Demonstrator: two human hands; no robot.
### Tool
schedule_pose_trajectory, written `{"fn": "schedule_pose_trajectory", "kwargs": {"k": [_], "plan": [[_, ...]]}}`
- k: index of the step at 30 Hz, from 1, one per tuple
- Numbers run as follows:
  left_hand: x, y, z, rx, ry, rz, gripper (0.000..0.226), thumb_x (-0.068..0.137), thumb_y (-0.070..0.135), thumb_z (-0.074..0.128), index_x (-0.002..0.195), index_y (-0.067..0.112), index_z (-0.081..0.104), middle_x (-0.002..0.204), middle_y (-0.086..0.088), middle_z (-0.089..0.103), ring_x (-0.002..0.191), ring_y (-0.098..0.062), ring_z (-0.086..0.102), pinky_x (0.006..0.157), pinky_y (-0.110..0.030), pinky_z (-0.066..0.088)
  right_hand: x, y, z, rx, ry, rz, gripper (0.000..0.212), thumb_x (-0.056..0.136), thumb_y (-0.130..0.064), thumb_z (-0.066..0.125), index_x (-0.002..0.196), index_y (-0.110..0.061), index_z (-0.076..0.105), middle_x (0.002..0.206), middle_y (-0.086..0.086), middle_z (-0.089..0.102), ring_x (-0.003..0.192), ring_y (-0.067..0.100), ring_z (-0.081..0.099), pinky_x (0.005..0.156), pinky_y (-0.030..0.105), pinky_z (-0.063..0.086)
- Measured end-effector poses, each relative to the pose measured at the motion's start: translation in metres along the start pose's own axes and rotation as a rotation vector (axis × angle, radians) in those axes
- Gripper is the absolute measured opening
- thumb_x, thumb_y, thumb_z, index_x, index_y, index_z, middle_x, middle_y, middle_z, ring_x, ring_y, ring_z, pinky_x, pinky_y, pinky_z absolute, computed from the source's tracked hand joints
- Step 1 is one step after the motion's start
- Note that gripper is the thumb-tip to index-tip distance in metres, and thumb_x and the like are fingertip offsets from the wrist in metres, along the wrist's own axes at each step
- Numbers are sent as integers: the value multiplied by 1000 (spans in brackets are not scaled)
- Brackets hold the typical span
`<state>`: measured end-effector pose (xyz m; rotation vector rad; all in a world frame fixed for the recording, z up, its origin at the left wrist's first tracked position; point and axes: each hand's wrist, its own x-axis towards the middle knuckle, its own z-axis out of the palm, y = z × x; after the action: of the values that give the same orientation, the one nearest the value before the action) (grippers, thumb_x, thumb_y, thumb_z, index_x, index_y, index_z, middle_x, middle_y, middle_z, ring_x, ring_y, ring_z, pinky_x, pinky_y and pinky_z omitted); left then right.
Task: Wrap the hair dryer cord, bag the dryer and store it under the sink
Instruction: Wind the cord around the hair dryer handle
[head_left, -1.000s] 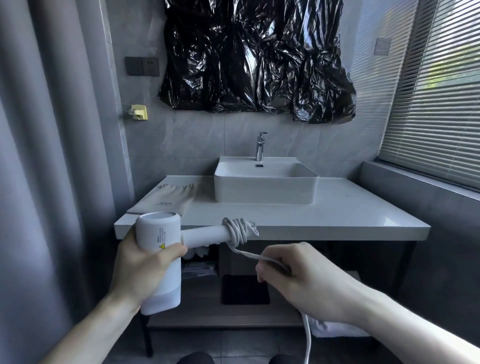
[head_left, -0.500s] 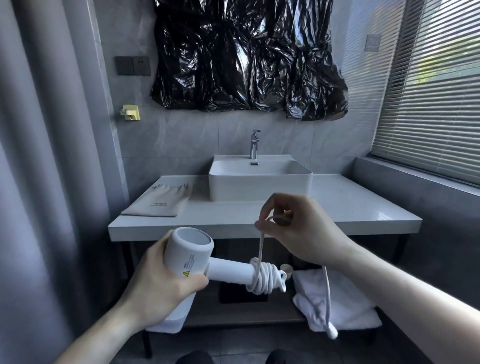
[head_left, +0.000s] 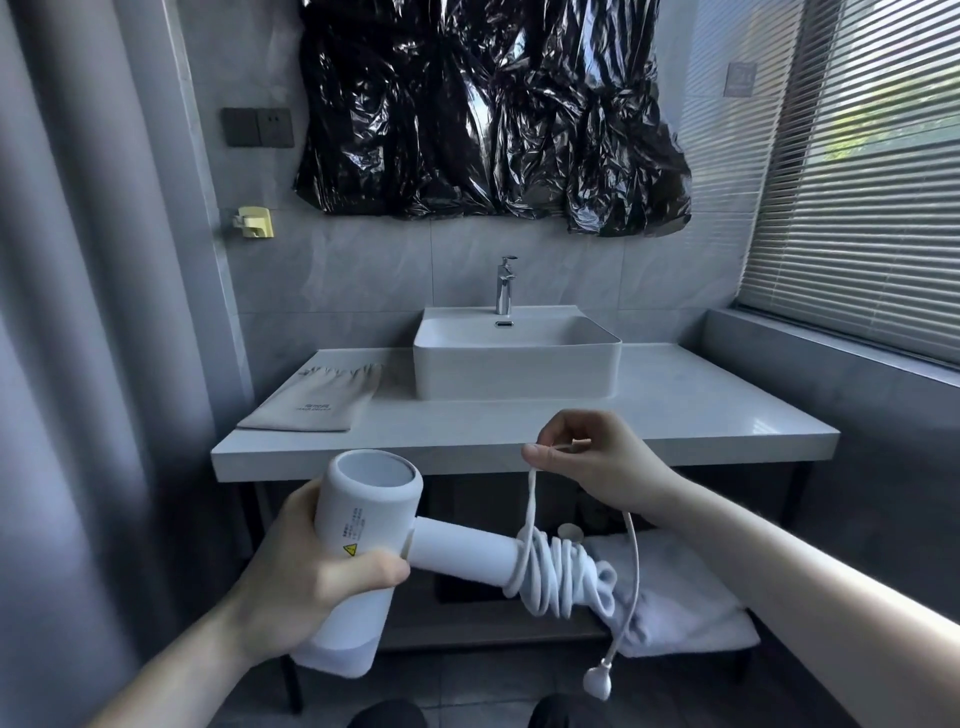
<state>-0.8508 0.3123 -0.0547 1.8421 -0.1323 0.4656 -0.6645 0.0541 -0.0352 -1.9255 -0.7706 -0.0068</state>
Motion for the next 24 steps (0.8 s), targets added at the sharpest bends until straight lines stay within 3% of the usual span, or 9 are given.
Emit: {"fn": "schedule_pose_trajectory", "kwargs": {"k": [4,8,10,11,14,19,24], "plan": [[3,3,2,-155,86,-29,36,45,27,86,74,10,74,67,-9,69,62,-21,67,55,-29,52,-5,11,8,1,-18,77,32,94,-44,78,73,-22,70,69,-3,57,66,12,47,65,31,38],[6,-1,4,-269,196,-86,47,40,27,84,76,0,69,72,-17,67,64,-28,67,60,-37,52,-22,16,16,42,-97,9,44,77,-37,71,69,2,55,65,3,51,65,13,43,61,33,36],[7,-3,4,-290,240,-103,53,40,27,83,80,-3,68,74,-19,67,64,-30,66,63,-39,51,-28,14,23,70,-103,58,24,75,-25,60,59,-11,49,57,-7,42,55,7,34,57,30,31],[7,-3,4,-304,256,-113,53,40,27,83,81,-3,68,75,-18,67,64,-30,66,62,-39,51,-30,14,27,85,-103,93,27,81,-23,59,56,-20,53,54,-11,42,52,6,34,56,28,31],[10,-3,4,-340,319,-126,57,40,29,83,86,-2,73,77,-16,70,67,-30,67,63,-39,53,-39,13,38,71,-138,108,44,109,-35,58,71,-18,74,56,-11,48,52,8,39,52,19,33],[17,-5,-1,-359,422,-150,80,40,31,83,105,-13,67,86,-21,69,74,-33,66,65,-41,54,-57,5,46,86,-233,141,52,112,-44,47,85,-7,72,58,-5,46,48,7,35,44,15,28],[20,-9,-5,-359,463,-183,70,45,24,84,104,-10,69,88,-19,70,71,-32,67,59,-35,56,-74,-15,50,-96,-274,123,50,112,-45,45,87,-12,73,62,1,48,50,11,36,48,22,32]]}}
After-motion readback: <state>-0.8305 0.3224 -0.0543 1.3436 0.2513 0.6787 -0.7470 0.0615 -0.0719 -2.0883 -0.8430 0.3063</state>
